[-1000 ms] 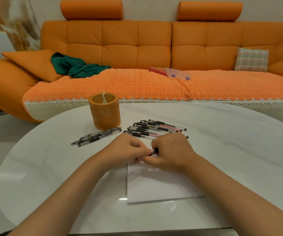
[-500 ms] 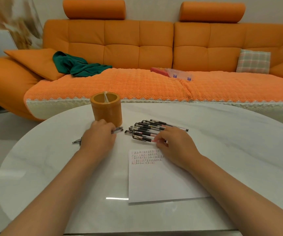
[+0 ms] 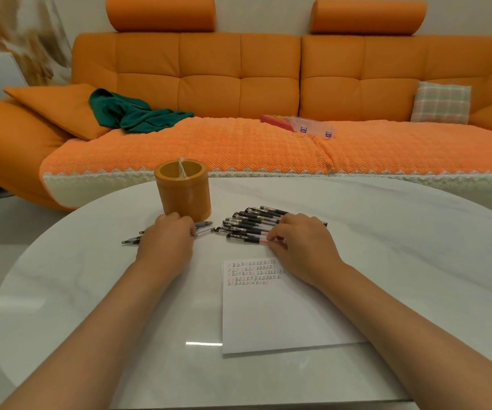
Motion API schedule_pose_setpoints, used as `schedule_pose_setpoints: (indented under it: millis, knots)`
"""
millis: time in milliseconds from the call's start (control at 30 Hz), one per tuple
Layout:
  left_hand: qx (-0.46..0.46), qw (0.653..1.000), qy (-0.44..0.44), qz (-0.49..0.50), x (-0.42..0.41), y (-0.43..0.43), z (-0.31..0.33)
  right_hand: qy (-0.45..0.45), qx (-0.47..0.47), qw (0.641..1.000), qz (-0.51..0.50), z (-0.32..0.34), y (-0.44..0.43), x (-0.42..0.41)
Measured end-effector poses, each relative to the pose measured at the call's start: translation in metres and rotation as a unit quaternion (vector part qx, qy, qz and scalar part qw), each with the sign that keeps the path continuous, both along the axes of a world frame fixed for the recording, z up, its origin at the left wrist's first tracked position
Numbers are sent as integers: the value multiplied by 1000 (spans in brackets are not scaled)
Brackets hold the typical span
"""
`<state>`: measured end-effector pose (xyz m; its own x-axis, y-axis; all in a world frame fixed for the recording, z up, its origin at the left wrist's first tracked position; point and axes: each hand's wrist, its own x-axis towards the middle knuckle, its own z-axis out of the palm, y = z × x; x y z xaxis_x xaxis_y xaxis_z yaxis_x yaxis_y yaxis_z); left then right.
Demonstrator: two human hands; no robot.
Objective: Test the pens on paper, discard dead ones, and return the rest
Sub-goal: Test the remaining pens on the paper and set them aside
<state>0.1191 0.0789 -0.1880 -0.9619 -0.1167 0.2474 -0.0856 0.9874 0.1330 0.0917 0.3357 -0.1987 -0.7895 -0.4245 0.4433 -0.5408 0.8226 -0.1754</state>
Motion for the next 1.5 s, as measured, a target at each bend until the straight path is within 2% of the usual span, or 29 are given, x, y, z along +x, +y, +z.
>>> schedule_pose_setpoints:
  millis: [167, 300, 433, 567, 733, 833, 900, 1033, 1200, 1367, 1500]
  knots:
    - [-6, 1000, -19, -21, 3, 5, 2, -4, -12, 1000, -2, 1, 0, 1]
    - [-8, 997, 6, -76, 5, 18, 10, -25, -35, 999, 26, 8, -4, 8]
    - [52, 984, 12, -171, 11, 41, 16, -31, -80, 993, 81, 13, -13, 17]
    - [113, 965, -3, -235, 20, 55, 16, -35, -56, 993, 103, 10, -16, 17]
    - [120, 972, -4, -204, 27, 49, 17, -76, -84, 992, 59, 15, -5, 14]
    - [118, 980, -16, -162, 26, 41, 17, -74, -100, 992, 20, 16, 5, 12]
    - [137, 977, -25, -158, 26, 41, 17, -58, -78, 995, 9, 15, 7, 14]
    - [184, 966, -20, -179, 27, 49, 15, 0, -10, 999, 42, 13, 2, 20]
    - [250, 947, -9, -201, 29, 54, 17, -52, 8, 994, 98, 19, -6, 28]
    - [269, 947, -33, -170, 29, 49, 17, -92, -9, 993, 73, 21, 1, 25]
    - [284, 940, -42, -182, 30, 55, 18, -107, -5, 992, 64, 19, 1, 28]
